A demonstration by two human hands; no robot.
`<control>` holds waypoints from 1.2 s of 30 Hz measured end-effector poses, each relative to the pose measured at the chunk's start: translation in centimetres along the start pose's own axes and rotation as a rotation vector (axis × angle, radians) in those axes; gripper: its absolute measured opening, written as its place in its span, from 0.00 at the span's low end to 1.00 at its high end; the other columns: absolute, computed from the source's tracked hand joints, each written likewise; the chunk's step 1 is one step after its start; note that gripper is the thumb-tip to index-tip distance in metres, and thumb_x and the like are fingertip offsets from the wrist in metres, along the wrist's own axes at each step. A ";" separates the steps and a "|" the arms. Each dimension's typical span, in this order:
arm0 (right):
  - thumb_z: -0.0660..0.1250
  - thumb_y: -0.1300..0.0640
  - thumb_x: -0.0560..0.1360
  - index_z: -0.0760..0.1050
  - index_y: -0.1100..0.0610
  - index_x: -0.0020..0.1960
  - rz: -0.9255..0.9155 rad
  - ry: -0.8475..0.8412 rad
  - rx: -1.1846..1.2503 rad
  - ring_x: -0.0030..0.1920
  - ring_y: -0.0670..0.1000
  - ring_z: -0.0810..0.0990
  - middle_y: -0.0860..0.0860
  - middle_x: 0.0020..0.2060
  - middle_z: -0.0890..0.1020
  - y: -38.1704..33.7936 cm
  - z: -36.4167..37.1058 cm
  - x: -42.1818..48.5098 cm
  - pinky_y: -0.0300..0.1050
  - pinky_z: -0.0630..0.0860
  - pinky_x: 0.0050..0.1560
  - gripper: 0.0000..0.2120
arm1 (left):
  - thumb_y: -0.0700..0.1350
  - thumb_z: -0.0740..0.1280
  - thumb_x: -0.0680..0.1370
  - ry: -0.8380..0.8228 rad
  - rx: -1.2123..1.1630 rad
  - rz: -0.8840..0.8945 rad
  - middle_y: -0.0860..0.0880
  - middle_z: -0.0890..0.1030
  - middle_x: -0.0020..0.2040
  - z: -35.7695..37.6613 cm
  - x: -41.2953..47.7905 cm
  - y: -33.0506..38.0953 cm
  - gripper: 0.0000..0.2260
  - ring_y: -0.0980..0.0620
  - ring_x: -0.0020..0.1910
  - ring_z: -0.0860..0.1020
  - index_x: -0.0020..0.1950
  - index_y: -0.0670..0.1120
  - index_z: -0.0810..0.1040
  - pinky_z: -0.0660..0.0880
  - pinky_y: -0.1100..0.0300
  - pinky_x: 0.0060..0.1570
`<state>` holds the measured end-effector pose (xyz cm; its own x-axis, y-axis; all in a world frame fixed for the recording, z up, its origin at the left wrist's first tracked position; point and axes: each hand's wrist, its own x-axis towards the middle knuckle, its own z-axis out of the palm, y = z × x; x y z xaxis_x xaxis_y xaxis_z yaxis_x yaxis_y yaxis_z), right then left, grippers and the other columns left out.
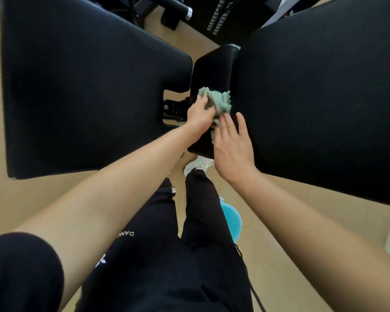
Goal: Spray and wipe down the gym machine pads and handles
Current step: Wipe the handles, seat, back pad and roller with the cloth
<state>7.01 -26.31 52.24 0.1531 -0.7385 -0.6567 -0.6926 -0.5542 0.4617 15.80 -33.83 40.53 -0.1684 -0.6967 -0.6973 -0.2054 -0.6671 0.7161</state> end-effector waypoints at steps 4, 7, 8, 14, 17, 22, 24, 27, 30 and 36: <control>0.51 0.46 0.84 0.51 0.62 0.83 0.043 0.070 0.024 0.83 0.61 0.46 0.62 0.83 0.53 1.6 -0.7 2.6 0.65 0.41 0.81 0.33 | 0.47 0.65 0.82 -0.049 0.044 0.180 0.44 0.57 0.84 -0.5 3.3 4.4 0.32 0.44 0.81 0.60 0.84 0.50 0.57 0.60 0.46 0.80; 0.52 0.47 0.83 0.52 0.64 0.82 0.039 0.054 0.068 0.82 0.65 0.48 0.66 0.82 0.53 -0.4 -0.3 1.6 0.65 0.43 0.81 0.34 | 0.51 0.65 0.78 -0.037 0.217 0.297 0.44 0.55 0.85 -1.0 3.7 4.3 0.33 0.40 0.82 0.57 0.83 0.58 0.60 0.56 0.41 0.80; 0.52 0.47 0.83 0.52 0.65 0.82 0.033 0.034 0.084 0.82 0.67 0.48 0.67 0.81 0.51 -1.4 0.1 0.7 0.65 0.43 0.81 0.34 | 0.50 0.66 0.78 -0.042 0.270 0.335 0.44 0.56 0.84 -1.3 3.1 3.5 0.33 0.39 0.81 0.57 0.82 0.59 0.61 0.57 0.42 0.80; 0.64 0.51 0.76 0.66 0.62 0.76 0.056 0.081 0.425 0.80 0.66 0.55 0.67 0.79 0.60 -5.9 2.4 -3.7 0.62 0.46 0.80 0.32 | 0.42 0.73 0.77 -0.097 0.276 0.323 0.48 0.69 0.68 -1.9 -3.3 -1.3 0.31 0.51 0.67 0.70 0.79 0.54 0.68 0.70 0.61 0.69; 0.72 0.56 0.71 0.77 0.61 0.65 0.158 0.210 0.852 0.69 0.63 0.73 0.62 0.70 0.75 -7.8 2.9 -5.2 0.59 0.69 0.70 0.23 | 0.42 0.74 0.76 -0.055 0.275 0.245 0.52 0.77 0.60 -2.1 -4.8 -2.1 0.23 0.55 0.60 0.77 0.69 0.53 0.76 0.78 0.55 0.62; 0.69 0.46 0.80 0.78 0.56 0.64 0.651 -0.201 2.219 0.56 0.53 0.83 0.53 0.59 0.83 -8.6 1.8 -4.6 0.55 0.80 0.63 0.18 | 0.45 0.73 0.72 -0.104 0.304 0.161 0.56 0.81 0.46 -2.2 -5.2 -0.6 0.10 0.53 0.48 0.82 0.52 0.55 0.79 0.81 0.44 0.54; 0.68 0.46 0.81 0.78 0.56 0.62 0.864 -0.318 2.778 0.52 0.53 0.84 0.55 0.59 0.83 -7.7 1.2 -3.3 0.50 0.82 0.57 0.16 | 0.51 0.72 0.69 -0.098 0.397 0.160 0.56 0.83 0.45 -2.3 -5.3 0.1 0.11 0.53 0.50 0.82 0.51 0.56 0.81 0.79 0.43 0.58; 0.68 0.47 0.81 0.78 0.59 0.66 1.094 -0.269 3.161 0.56 0.54 0.82 0.56 0.60 0.83 -6.9 0.9 -1.3 0.48 0.81 0.58 0.19 | 0.51 0.73 0.70 -0.105 0.418 0.167 0.55 0.82 0.52 -2.4 -5.8 0.6 0.13 0.54 0.52 0.80 0.54 0.55 0.82 0.78 0.46 0.60; 0.69 0.46 0.81 0.76 0.63 0.66 1.249 -0.251 3.259 0.60 0.55 0.82 0.58 0.61 0.82 -7.7 0.8 0.2 0.48 0.81 0.62 0.23 | 0.48 0.77 0.72 0.068 0.322 0.132 0.50 0.73 0.60 -2.1 -6.6 0.3 0.20 0.53 0.56 0.77 0.61 0.51 0.75 0.80 0.54 0.57; 0.73 0.43 0.77 0.77 0.65 0.63 1.479 -0.214 3.382 0.57 0.57 0.86 0.61 0.60 0.84 -9.2 1.6 1.5 0.54 0.82 0.62 0.27 | 0.50 0.76 0.74 0.036 0.168 -0.017 0.49 0.78 0.57 -0.1 -7.7 -0.8 0.17 0.52 0.54 0.79 0.58 0.49 0.74 0.80 0.53 0.55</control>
<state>12.52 -21.72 46.02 -0.1346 -0.0959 -0.9862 0.9718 0.1819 -0.1503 17.32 -27.97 45.36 -0.1297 -0.6963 -0.7059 -0.3667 -0.6278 0.6866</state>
